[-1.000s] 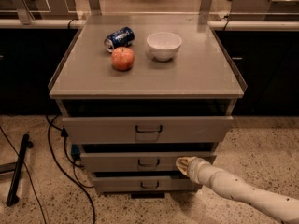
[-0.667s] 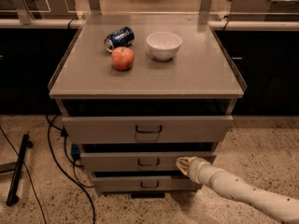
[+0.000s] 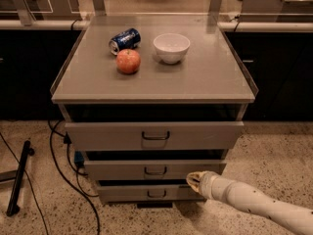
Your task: Close middle drawer
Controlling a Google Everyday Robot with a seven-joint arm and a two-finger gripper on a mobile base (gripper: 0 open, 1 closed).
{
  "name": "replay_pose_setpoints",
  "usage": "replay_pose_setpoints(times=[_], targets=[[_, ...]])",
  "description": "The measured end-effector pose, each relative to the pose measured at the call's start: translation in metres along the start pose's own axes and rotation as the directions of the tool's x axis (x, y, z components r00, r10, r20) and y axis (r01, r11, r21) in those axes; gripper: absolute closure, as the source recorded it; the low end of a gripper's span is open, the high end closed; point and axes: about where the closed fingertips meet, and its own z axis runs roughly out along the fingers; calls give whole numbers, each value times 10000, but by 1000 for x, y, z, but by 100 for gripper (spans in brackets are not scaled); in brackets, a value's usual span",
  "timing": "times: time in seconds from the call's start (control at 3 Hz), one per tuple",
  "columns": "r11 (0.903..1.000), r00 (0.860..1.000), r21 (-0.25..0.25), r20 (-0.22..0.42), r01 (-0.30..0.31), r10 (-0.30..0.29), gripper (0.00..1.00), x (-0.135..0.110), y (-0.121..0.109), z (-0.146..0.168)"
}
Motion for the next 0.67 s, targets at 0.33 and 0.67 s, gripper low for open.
replay_pose_setpoints(times=[0.33,0.67], targets=[[9999,10000,-117,15,-24,24,83,-1,3,-1],[9999,10000,-117,15,-24,24,53,-1,3,-1]])
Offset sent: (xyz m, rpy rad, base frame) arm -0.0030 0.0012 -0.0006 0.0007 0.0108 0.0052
